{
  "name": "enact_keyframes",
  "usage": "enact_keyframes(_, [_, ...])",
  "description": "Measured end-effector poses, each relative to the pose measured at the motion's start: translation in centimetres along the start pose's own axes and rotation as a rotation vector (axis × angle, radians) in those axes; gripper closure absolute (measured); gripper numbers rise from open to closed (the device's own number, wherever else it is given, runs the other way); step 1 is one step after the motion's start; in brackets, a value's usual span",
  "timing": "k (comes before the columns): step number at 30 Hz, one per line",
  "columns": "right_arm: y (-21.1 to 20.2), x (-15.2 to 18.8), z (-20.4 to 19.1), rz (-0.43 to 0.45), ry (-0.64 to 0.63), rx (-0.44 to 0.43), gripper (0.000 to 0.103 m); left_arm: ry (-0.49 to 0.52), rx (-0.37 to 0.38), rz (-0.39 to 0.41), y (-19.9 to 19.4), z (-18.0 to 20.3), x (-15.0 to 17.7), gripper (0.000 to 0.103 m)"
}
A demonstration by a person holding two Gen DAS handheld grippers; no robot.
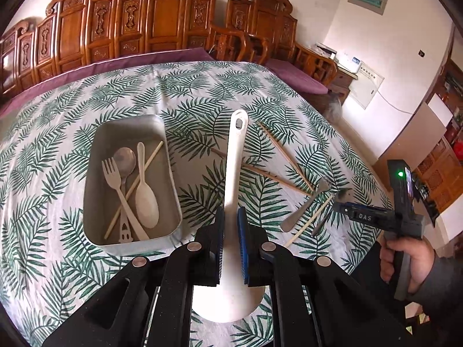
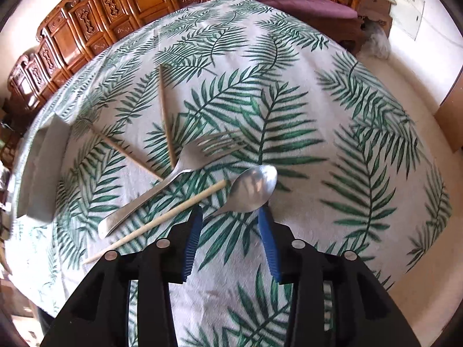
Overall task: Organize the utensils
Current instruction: 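Grasp the metal spoon with the right tool while the left tool holds the ladle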
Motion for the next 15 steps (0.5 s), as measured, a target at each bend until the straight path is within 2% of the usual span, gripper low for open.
enact_keyframes(5, [0.7,-1.0,-0.3,0.024,-0.037,0.067,0.060,-0.009,-0.010,0.010,-0.6,-0.5,0.1,0.095])
enact_keyframes(8, [1.0,-1.5,-0.1,0.032,-0.062,0.094,0.064,-0.012,-0.013,0.011,-0.9,-0.8,0.2,0.095])
enact_keyframes(11, [1.1,-1.8,0.3,0.050,-0.077,0.123,0.075,-0.013,-0.018,0.008,-1.0,-1.0,0.5,0.095])
enact_keyframes(14, [0.8,-2.2,0.9,0.073,-0.073,0.114,0.090,-0.014,-0.022,0.008,-1.1,-1.0,0.6,0.095])
enact_keyframes(15, [0.7,-2.2,1.0,0.073,-0.074,0.114,0.092,-0.015,-0.023,0.008,-1.1,-1.0,0.6,0.095])
Point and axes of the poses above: each gripper's, at about its wrist camera, not at the fingertips, and y roughly the way its jaws point, z to its right, x to its underside, the point moved 3 cm from there along y, roughly the way its jaws point, and after that the axes turned 6 degrees about -y, right-handed, at the moved point
